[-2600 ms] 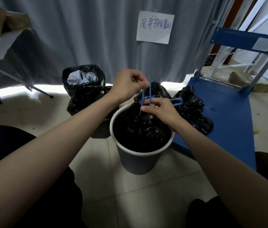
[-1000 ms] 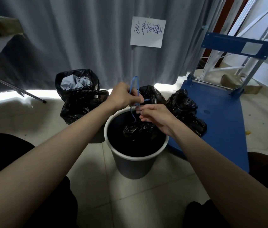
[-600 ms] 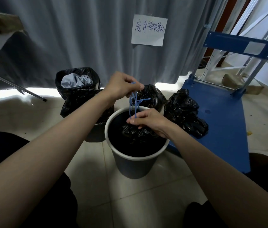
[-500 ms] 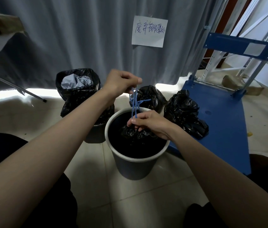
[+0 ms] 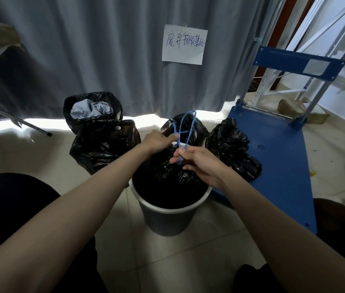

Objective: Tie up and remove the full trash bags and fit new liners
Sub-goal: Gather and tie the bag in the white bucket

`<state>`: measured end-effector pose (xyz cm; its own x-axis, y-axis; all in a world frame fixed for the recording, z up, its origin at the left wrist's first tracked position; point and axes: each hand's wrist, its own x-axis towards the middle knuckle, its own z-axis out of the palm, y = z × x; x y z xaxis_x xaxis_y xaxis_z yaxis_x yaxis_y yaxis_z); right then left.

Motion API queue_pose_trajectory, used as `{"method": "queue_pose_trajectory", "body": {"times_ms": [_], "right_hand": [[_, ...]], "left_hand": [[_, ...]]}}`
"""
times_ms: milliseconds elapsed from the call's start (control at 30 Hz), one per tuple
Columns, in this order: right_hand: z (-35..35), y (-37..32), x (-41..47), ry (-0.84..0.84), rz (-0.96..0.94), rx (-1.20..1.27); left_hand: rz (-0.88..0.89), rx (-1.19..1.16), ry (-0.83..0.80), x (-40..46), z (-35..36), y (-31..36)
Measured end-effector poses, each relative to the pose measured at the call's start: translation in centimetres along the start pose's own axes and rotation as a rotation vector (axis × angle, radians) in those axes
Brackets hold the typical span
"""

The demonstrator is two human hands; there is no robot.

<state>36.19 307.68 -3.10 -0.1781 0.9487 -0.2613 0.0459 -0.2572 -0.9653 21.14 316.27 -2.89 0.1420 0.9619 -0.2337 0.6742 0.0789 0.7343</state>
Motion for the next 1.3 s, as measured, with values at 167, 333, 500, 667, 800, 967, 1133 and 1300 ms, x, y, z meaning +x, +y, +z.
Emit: {"method": "queue_pose_trajectory", "body": {"times_ms": [167,333,500,667,800,967,1133,1300], "right_hand": [[-0.3,0.0,-1.0,-0.082,-0.005,-0.035],[-0.2,-0.4,-1.7,-0.182,0.002,-0.067],[0.0,-0.5,-1.8,-0.212,-0.009,-0.088],[-0.5,-0.2,-1.0,0.019,-0.109,0.034],[-0.7,0.3,0.1,0.132,-0.139,0.252],[0.7,-0.6,1.6,0.289,-0.135,0.279],[1.3,-2.1,2.8,0.342,-0.084,0.337],[1.7,-2.1,3.7,0.288,-0.058,0.035]], "left_hand": [[0.027,-0.143,-0.075,0.9,1.2,0.4],[0.076,-0.204,-0.139,0.9,1.6,0.7],[0.167,-0.105,-0.181,1.0,2.0,0.9],[0.164,-0.158,0.118,1.2,0.4,0.7],[0.201,-0.107,0.264,0.7,-2.0,0.1],[0.306,0.072,0.283,-0.6,-3.8,1.2],[0.404,0.2,0.185,-2.3,-5.1,3.2],[0.487,0.218,0.154,-4.1,-5.5,4.6]]}}
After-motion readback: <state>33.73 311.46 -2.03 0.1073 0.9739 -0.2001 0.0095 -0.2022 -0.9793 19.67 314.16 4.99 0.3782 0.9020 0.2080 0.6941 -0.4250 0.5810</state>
